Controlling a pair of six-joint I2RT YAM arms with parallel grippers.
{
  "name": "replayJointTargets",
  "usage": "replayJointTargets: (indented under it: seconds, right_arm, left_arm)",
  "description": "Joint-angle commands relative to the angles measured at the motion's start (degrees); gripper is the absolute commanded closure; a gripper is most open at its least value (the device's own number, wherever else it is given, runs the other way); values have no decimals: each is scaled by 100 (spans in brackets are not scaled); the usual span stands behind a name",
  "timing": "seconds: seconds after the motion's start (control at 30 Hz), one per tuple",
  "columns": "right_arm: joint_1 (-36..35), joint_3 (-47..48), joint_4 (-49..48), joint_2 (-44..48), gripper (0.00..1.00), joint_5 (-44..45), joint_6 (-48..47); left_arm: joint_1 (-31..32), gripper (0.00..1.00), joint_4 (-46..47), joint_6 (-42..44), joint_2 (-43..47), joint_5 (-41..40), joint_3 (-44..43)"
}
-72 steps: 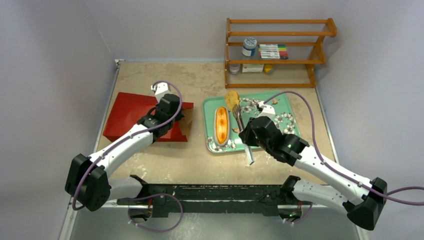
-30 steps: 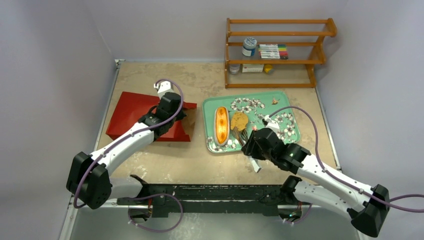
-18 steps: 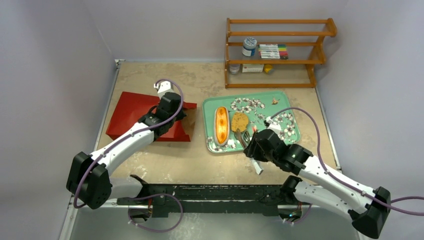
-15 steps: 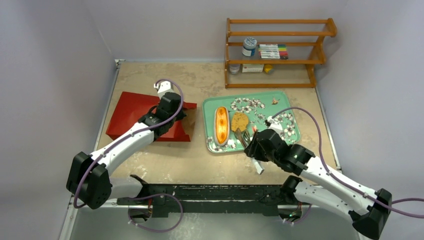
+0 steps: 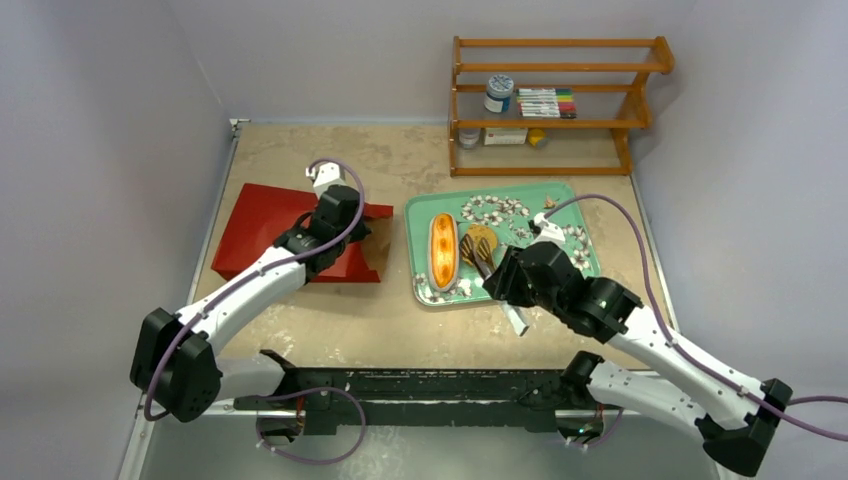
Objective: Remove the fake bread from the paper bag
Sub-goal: Place the fake bread in the container, then adjust the paper bag at the center of the board.
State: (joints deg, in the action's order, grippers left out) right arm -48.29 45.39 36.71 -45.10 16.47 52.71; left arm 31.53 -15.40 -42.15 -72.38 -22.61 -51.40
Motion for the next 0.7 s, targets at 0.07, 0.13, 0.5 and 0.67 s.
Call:
replayJointTargets:
  seconds: [0.07, 0.13, 0.5, 0.67]
  right_arm:
    - [13, 553, -931, -557, 56, -448, -848]
    - [-4, 585, -1224, -789, 56, -670, -1053]
    - [-774, 886, -2647, -2090, 57, -1213, -1579]
    - [-1292, 957, -3110, -2500, 57, -1283, -1553]
  left_arm:
    - [-15, 100, -249, 33, 579, 10, -79]
    - [-15, 100, -440, -36, 795, -67, -56]
    - [-6, 100, -1601, -615, 1902, -378, 129]
    - [-6, 100, -2141, -896, 2300, -528, 194]
